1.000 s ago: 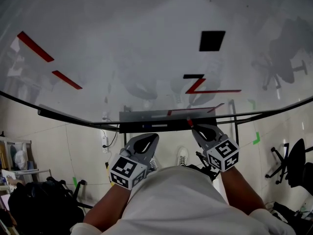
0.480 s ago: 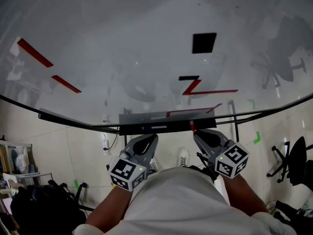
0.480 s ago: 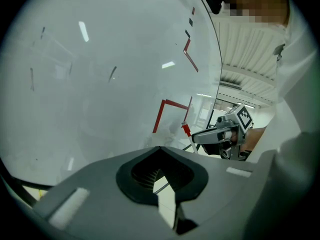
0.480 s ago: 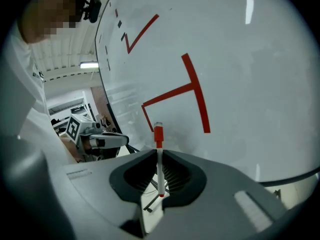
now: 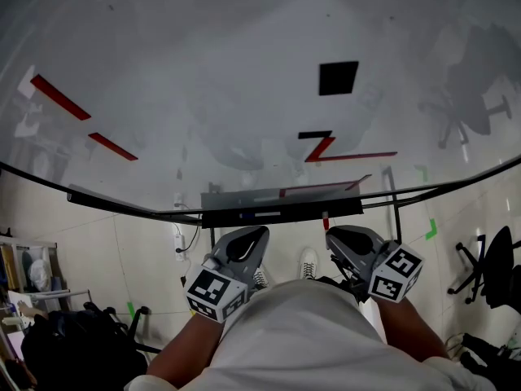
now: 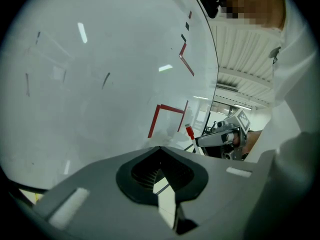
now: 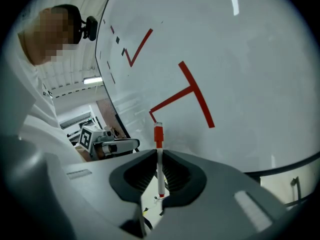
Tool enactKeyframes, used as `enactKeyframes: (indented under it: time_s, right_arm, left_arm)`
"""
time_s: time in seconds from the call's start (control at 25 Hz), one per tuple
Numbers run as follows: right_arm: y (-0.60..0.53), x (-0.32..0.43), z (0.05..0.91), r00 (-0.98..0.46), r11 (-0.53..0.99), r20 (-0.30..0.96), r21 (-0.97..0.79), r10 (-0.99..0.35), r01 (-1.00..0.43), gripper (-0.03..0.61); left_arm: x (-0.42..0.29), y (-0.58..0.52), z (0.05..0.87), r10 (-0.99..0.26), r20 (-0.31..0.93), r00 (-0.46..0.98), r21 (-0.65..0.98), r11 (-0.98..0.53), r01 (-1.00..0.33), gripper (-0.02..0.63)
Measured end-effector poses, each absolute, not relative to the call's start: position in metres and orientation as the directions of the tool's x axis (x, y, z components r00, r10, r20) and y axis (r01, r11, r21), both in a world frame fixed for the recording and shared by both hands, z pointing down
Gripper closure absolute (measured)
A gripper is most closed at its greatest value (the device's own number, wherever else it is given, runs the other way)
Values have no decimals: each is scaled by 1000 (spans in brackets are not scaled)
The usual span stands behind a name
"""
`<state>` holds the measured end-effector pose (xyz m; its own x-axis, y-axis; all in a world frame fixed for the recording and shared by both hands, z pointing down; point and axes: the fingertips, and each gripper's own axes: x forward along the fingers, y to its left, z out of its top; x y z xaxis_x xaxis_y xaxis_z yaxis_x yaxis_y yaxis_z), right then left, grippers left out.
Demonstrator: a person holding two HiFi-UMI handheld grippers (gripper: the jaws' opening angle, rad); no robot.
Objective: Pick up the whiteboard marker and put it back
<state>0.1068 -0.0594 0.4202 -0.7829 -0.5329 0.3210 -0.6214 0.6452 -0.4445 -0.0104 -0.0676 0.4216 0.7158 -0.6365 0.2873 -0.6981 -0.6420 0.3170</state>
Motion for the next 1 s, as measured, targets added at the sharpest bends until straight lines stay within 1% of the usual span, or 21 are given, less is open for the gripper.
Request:
enactKeyframes:
  time_s: [1.0]
  right_arm:
    - [-62,98,426,-783,672,349,-403,-515,-622,541]
  left_arm:
    - [-13,-71,422,-644,293,706,304,-638,-708,597]
